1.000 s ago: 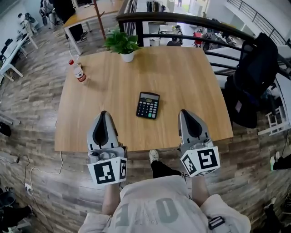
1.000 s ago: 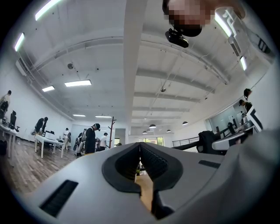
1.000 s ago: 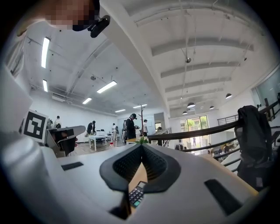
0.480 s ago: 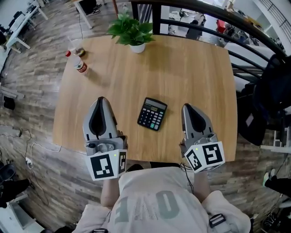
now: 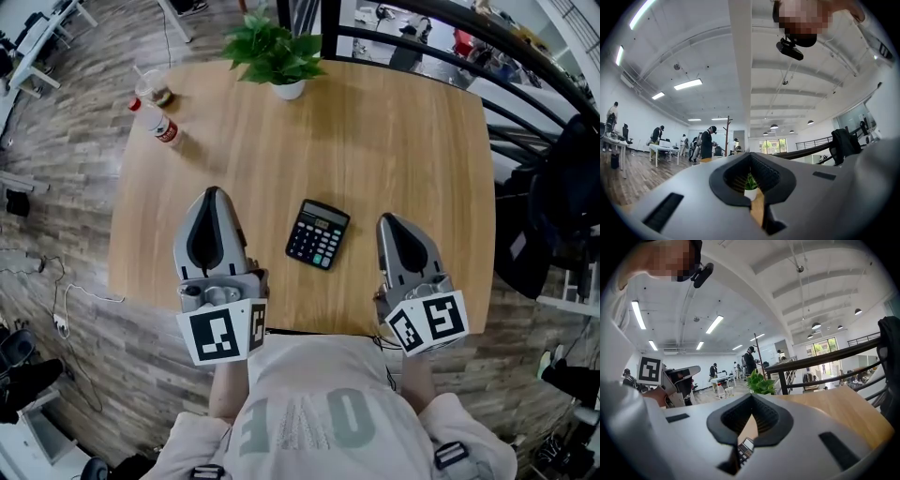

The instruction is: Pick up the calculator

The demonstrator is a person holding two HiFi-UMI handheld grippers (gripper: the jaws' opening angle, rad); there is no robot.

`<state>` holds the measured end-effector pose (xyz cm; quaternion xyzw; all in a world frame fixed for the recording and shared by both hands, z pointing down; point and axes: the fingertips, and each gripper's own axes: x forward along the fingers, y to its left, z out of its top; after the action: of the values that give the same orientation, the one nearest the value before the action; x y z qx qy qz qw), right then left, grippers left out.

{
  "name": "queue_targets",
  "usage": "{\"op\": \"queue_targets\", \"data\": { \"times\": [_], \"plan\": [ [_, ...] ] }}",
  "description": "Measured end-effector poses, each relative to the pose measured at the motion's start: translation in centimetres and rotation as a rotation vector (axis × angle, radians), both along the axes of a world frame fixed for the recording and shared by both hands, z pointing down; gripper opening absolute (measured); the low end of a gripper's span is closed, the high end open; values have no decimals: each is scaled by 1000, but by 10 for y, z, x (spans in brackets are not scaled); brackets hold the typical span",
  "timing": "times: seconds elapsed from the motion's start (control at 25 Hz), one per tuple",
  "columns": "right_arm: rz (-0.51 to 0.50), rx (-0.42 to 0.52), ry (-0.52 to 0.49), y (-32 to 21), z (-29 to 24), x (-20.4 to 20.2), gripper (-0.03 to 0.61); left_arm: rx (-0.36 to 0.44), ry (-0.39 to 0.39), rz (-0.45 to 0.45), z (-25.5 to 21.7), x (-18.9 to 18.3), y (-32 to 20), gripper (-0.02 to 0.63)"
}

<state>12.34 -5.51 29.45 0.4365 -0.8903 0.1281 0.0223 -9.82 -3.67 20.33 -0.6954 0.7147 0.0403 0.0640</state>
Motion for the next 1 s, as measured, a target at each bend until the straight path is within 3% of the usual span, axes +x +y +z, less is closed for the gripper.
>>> {"op": "queue_targets", "data": {
  "times": [0.24, 0.56, 0.84, 0.88, 0.96, 1.0],
  "plan": [
    [19, -23, 10, -11, -1, -7, 18, 11, 20, 38, -1, -6, -19, 9],
    [-173, -133, 4, -27, 13, -31, 18, -4, 24, 71, 5, -14, -42, 9],
    [-235, -148, 36, -55, 16, -40, 21, -51, 9, 65, 24, -20, -54, 9],
    [-257, -169, 18, -60, 18, -44, 40, -60, 3, 63, 27, -21, -56, 9],
    [-313, -238, -71, -71, 18, -52, 250, -70, 2, 67, 32, -22, -59, 9],
    [-343, -284, -140, -77, 18, -55, 283, -72, 6, 71, 35, -23, -61, 9]
  ]
}}
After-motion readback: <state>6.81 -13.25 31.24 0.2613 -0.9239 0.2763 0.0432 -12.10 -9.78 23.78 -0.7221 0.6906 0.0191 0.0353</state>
